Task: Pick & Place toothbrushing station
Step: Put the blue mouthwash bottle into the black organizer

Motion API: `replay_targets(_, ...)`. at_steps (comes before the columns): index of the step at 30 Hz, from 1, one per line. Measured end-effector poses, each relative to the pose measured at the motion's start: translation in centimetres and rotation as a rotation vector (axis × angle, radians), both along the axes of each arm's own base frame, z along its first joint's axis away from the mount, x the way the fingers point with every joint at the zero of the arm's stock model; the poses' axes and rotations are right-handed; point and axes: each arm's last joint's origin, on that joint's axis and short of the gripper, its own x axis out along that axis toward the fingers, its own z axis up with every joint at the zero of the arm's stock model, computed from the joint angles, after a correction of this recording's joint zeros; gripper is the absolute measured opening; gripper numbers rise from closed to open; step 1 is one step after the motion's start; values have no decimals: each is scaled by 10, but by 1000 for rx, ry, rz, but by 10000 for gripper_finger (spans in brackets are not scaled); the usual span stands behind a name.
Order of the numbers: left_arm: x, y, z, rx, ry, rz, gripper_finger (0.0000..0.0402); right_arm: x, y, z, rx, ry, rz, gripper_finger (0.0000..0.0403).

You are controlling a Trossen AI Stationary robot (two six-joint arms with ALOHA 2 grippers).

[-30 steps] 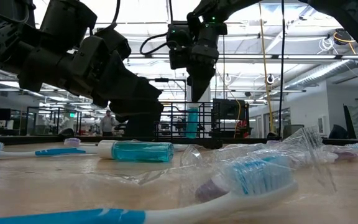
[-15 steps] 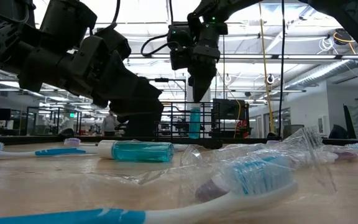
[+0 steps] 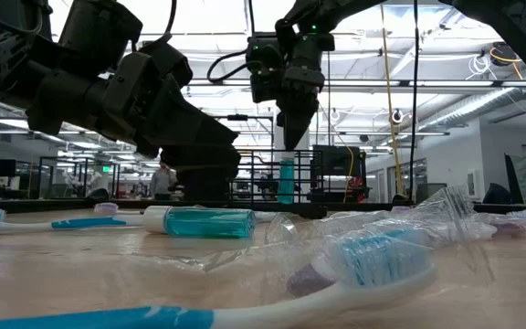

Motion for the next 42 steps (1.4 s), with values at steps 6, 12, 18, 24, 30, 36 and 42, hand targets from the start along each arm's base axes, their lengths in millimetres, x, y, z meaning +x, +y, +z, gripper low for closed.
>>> replay_targets(6, 0, 0, 0, 0, 0, 0, 326, 0, 0, 0, -2, 0, 4, 81)
replay_targets(12, 0, 0, 0, 0, 0, 0, 326, 3, 0, -5, -4, 1, 19, 81)
replay_targets(18, 0, 0, 0, 0, 3, 0, 326, 10, 0, -17, -1, 6, 38, 81)
replay_targets(24, 0, 0, 0, -1, 5, 1, 326, 10, 0, -20, 5, 20, 39, 81)
replay_targets(30, 0, 2, 0, -1, 5, 6, 326, 9, 1, -21, 11, 39, 38, 81)
replay_targets(36, 0, 2, -1, -1, 6, 6, 326, 9, 1, -21, 11, 38, 35, 81)
replay_targets(42, 0, 2, -1, -1, 6, 6, 326, 9, 1, -22, 14, 40, 24, 81)
